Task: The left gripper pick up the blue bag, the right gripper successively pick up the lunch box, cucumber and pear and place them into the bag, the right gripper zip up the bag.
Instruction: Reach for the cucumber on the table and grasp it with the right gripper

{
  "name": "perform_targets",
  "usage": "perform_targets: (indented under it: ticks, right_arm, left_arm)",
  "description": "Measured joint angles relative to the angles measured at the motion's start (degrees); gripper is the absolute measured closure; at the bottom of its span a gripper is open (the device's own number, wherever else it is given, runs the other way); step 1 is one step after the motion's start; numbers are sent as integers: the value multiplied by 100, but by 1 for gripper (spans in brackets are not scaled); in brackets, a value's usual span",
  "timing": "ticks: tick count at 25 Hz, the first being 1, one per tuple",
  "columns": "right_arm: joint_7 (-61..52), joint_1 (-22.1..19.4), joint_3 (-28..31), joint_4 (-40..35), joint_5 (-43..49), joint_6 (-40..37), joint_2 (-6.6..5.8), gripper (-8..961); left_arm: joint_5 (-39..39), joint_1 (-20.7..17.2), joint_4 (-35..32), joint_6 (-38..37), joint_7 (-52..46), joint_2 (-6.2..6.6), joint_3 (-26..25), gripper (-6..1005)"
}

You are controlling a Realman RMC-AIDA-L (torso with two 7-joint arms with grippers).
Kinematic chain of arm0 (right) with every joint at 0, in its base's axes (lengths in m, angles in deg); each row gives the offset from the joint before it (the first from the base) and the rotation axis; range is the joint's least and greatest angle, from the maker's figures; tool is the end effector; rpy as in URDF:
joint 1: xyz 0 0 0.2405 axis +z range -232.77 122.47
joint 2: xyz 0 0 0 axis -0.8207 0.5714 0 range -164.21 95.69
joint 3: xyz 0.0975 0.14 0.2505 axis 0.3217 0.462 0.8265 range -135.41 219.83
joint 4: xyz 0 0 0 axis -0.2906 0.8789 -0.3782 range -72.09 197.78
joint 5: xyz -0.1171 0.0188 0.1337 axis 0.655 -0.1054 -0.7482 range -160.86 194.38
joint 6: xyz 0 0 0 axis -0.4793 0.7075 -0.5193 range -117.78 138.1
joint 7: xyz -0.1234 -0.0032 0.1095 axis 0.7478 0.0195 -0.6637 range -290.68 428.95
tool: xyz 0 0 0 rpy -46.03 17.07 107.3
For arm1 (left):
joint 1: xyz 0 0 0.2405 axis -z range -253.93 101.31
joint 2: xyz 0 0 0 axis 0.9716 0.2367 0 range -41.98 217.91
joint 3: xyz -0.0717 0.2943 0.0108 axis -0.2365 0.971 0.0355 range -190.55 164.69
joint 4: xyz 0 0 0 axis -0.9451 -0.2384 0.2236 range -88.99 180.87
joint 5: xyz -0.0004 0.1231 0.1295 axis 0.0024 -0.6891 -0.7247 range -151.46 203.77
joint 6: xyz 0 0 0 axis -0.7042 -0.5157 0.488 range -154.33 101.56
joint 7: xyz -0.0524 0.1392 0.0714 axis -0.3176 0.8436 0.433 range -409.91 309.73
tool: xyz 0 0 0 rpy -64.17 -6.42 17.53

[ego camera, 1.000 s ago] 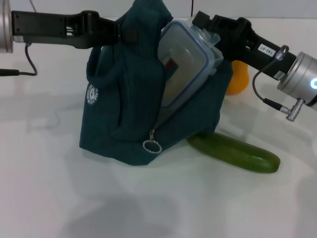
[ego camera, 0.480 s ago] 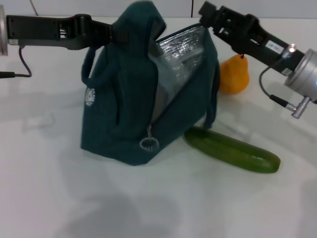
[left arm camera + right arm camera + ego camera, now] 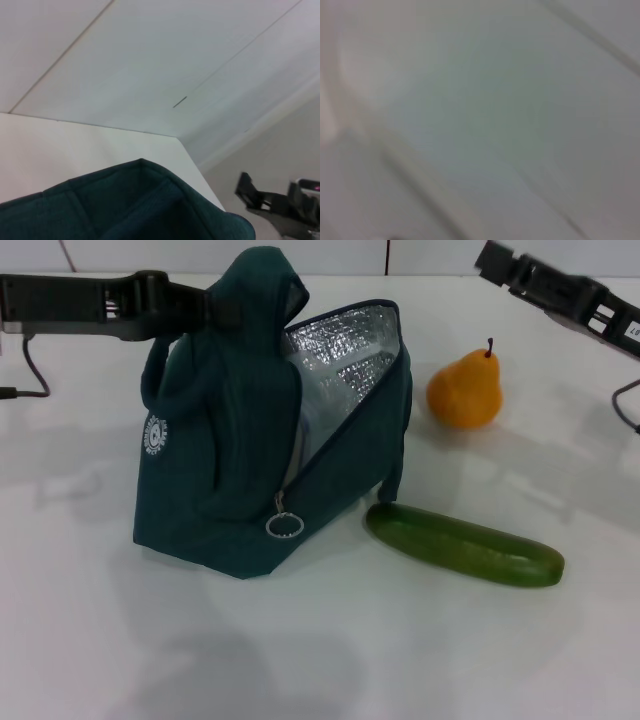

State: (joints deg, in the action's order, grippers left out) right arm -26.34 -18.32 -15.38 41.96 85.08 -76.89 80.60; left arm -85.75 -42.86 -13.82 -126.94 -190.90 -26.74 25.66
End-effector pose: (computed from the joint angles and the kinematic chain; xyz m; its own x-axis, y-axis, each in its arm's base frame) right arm 0.1984 0.3815 -0.0085 0.2410 -0.5159 -0.8220 -0.6272 -0.7292 0.2737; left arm -0.2215 0.3604 0.0449 0.3627 0.7975 0.4821 0.8433 -0.5011 0.1944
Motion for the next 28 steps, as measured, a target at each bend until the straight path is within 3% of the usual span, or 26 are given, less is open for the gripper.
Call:
perform_targets:
  ticks: [4, 8, 12, 15, 19, 24, 28]
  right_arm:
    - [-462, -237, -786, -1414, 709, 259, -266, 318]
    - [-1386, -149, -909, -2483, 2209, 197, -483, 302]
    - [-2084, 60, -868, -3329, 3761, 80, -540, 300]
    - [-2207, 237, -879, -3865, 4864, -57, -517, 298]
    - [-2221, 639, -952, -4220, 6090, -525, -354, 296]
    - [-2096, 872, -1184, -4450, 6652, -683, -160, 189]
    - [-2087, 967, -1273, -4460, 6682, -703, -43, 183]
  left_arm:
    - [-3, -60, 0, 2, 1, 11, 0, 935]
    - [-11, -66, 0, 2, 2, 11, 27, 934]
    - [-14, -82, 0, 2, 6, 11, 33, 934]
    - [-17, -96, -2, 2, 13, 10, 39, 933]
    - [-70, -95, -30, 1, 12, 10, 42, 933]
    - [-106, -88, -43, -6, 8, 10, 44, 932]
    - [-106, -78, -45, -8, 0, 10, 44, 932]
